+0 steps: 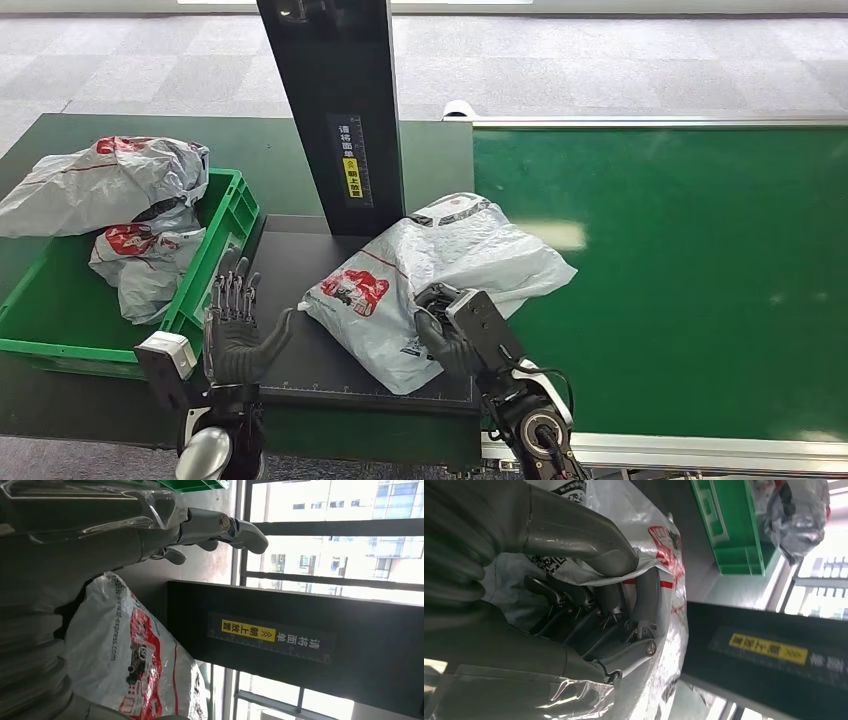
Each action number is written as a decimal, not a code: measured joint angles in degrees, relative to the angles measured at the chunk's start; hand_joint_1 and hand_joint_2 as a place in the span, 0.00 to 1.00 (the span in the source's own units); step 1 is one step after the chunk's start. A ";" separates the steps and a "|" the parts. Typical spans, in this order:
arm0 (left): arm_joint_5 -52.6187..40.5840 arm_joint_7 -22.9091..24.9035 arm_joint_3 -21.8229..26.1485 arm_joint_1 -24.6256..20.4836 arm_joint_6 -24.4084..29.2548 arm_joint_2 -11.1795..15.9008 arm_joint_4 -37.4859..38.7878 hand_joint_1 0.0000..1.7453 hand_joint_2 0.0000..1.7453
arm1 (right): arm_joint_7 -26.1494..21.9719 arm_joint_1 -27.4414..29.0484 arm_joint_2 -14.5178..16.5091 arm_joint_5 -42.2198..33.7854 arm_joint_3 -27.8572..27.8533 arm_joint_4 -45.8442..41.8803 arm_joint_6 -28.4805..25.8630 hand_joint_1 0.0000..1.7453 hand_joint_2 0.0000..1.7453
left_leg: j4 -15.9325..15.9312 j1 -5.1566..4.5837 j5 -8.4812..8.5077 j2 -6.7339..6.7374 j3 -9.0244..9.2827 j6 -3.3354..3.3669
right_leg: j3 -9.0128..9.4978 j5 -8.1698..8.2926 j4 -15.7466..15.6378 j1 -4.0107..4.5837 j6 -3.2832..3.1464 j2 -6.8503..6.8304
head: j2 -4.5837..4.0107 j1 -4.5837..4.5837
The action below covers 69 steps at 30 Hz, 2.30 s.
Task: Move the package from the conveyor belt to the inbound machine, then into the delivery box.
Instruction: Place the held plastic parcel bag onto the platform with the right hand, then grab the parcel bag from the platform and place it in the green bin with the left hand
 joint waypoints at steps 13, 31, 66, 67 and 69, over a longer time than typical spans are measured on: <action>1.17 -0.17 0.38 -1.16 1.57 0.91 1.02 0.00 1.00 | -0.86 -4.40 0.86 -0.66 6.00 10.86 -1.05 1.00 1.00 | 0.01 0.01 0.02 -0.01 0.03 -0.01 | 0.00 0.01 0.00 0.01 -0.01 0.00 | 0.00 0.01; 2.69 -1.60 0.41 -2.44 -0.38 0.98 3.68 0.00 1.00 | -17.74 -1.49 -3.48 -9.67 6.24 -6.63 4.54 0.00 1.00 | 0.03 -0.03 0.01 -0.03 0.01 0.01 | -0.02 0.01 0.00 -0.03 0.00 -0.01 | 0.00 0.01; -49.97 19.53 -7.04 -0.55 -0.83 0.31 4.20 0.00 1.00 | -19.08 15.56 -1.31 -29.62 -31.10 -35.05 19.51 0.00 1.00 | 0.03 -0.08 -0.08 -0.05 0.09 0.04 | 0.04 -0.01 -0.04 -0.11 0.03 -0.01 | 0.00 0.00; -54.20 21.15 -8.24 -1.31 -0.62 0.27 5.60 0.00 1.00 | -18.59 15.46 -0.75 -29.20 -31.51 -34.97 19.74 0.00 1.00 | 0.03 -0.08 -0.08 -0.05 0.09 0.04 | 0.04 -0.01 -0.04 -0.11 0.03 -0.01 | 0.00 -0.01; -60.03 23.94 -10.29 -2.98 -0.96 0.12 8.59 0.00 1.00 | -18.03 15.11 0.21 -28.62 -32.08 -34.59 19.90 0.00 1.00 | 0.03 -0.08 -0.08 -0.07 0.09 0.04 | 0.05 -0.01 -0.04 -0.11 0.03 -0.01 | 0.00 -0.01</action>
